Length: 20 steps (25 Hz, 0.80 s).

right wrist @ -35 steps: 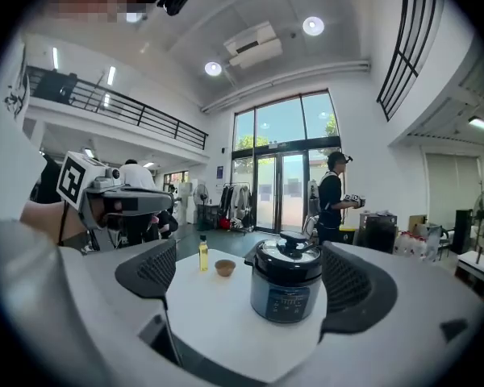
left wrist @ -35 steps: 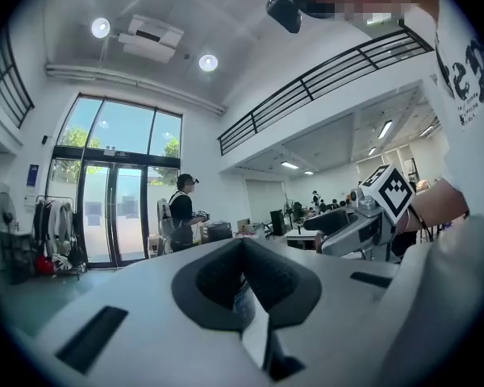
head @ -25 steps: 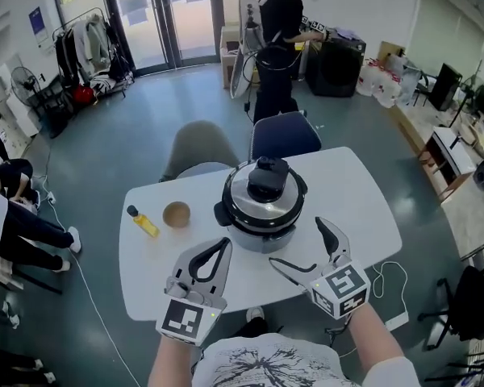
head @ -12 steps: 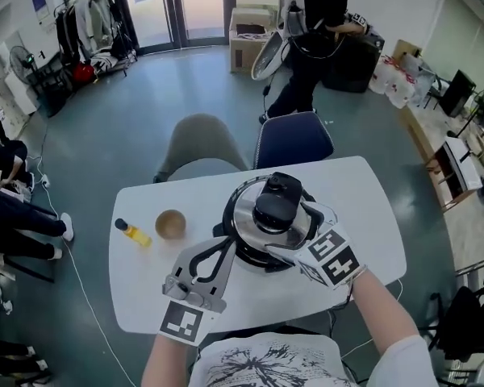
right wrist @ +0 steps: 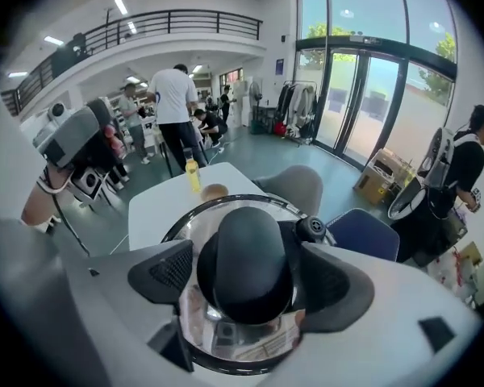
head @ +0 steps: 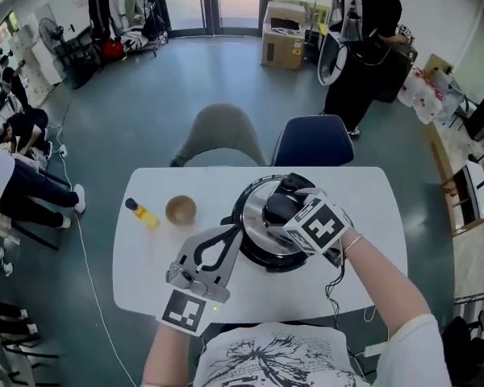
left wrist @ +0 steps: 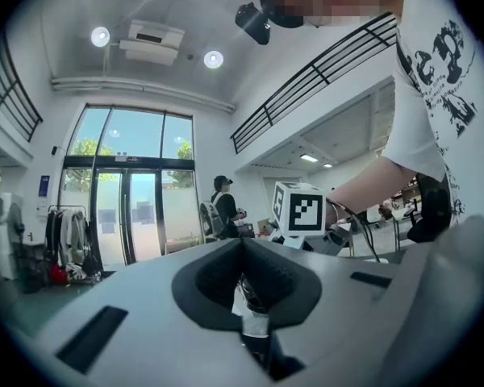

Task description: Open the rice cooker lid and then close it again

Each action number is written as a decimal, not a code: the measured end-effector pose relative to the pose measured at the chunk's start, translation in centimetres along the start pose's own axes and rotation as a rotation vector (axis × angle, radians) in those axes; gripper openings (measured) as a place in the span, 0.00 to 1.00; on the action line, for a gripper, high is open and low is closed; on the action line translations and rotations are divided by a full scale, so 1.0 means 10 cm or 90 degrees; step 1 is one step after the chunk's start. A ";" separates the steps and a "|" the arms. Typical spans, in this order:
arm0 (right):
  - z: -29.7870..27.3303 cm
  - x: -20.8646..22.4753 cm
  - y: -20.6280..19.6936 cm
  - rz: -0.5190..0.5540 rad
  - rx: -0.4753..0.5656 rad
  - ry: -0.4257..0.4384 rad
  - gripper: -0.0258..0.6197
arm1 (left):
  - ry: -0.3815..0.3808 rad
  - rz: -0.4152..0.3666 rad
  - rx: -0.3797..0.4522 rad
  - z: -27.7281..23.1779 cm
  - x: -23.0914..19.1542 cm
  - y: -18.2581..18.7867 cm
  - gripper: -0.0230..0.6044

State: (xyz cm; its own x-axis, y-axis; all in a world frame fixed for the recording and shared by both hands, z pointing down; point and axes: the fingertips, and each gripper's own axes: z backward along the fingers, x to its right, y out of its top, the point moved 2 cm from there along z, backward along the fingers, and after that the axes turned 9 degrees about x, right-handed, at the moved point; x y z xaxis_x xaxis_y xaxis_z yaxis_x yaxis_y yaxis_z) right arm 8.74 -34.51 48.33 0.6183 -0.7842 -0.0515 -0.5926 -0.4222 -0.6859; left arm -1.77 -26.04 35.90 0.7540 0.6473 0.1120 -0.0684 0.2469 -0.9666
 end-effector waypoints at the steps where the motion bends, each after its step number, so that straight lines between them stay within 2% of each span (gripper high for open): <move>1: -0.03 0.03 -0.02 0.005 -0.015 -0.001 0.69 | 0.009 0.002 0.003 0.01 0.01 0.01 0.06; 3: -0.06 0.06 -0.05 0.011 -0.035 0.002 0.61 | 0.022 -0.006 0.006 0.02 0.05 0.02 0.06; 7: -0.07 0.05 -0.05 -0.012 -0.048 0.039 0.53 | 0.044 0.001 0.002 0.04 0.16 0.02 0.06; 10: -0.05 0.05 -0.05 -0.016 -0.057 0.054 0.50 | 0.053 0.008 0.002 0.06 0.22 0.06 0.06; 20: 0.00 0.05 -0.07 -0.011 -0.026 0.033 0.50 | 0.080 -0.007 -0.013 0.12 0.30 0.06 0.06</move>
State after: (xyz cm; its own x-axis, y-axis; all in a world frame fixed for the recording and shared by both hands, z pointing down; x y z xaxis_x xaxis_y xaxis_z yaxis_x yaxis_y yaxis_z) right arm 9.45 -34.63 48.74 0.6016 -0.7988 -0.0018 -0.6038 -0.4533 -0.6557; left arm -0.34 -23.05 35.92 0.8310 0.5482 0.0946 -0.0465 0.2379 -0.9702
